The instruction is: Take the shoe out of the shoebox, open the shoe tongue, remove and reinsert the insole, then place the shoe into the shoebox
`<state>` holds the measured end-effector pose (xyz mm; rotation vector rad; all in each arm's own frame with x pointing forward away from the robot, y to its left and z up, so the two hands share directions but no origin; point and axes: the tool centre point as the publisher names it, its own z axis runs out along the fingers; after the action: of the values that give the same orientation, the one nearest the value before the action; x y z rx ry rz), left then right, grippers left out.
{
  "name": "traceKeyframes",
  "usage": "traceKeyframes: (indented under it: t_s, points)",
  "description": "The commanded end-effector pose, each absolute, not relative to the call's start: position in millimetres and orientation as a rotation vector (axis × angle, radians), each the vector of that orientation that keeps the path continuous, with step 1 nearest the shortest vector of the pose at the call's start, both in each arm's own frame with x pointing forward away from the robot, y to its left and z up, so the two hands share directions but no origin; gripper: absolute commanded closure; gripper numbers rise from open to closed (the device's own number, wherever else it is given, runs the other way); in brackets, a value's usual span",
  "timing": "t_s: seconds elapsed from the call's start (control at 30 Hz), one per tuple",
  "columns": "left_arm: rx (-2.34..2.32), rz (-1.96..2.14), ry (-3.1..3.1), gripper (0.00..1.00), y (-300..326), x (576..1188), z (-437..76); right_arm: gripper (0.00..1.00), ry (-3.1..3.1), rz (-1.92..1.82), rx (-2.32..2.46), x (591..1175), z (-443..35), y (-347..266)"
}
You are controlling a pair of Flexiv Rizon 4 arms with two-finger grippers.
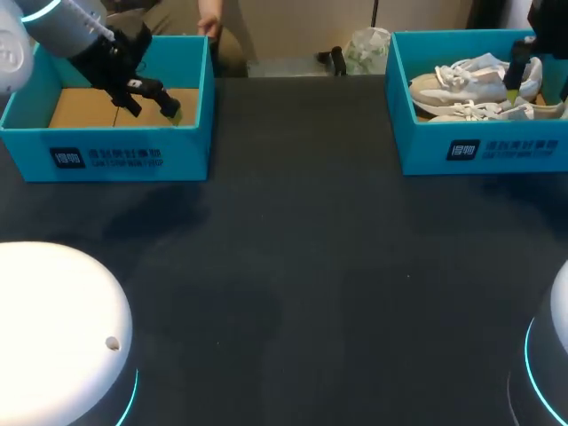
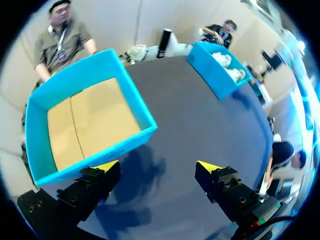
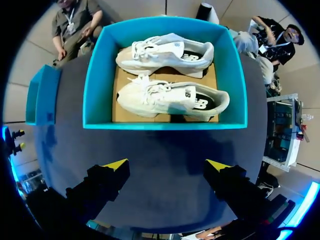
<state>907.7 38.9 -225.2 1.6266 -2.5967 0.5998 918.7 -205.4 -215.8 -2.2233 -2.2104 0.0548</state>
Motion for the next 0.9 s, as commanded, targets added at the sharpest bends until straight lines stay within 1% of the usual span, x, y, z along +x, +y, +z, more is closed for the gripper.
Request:
traceKeyframes:
  t_s: [0.03, 0.27, 0.53, 0.73, 0.9]
  points:
    - [1.724, 0.534, -2.523, 0.00, 37, 908, -222, 0.00, -2.260, -0.072, -2.275, 895, -215, -203]
    - [1.823, 0.426, -2.451, 0.00, 47, 904, -206, 0.00, -2.262, -0.056, -2.282, 872, -216, -197]
    - [1.902, 0.345, -2.394, 0.00, 62, 904, -188, 0.00, -2.255, -0.028, -2.290, 863, -213, -197]
    - [1.985, 0.315, -2.355, 0.00, 71, 901, -188, 0.00, -2.277, -0.092, -2.233, 866, -214, -219]
    - [2.062, 0.283, -2.353, 0.00, 75, 894, -198, 0.00, -2.296, -0.035, -2.173, 870, -220, -240]
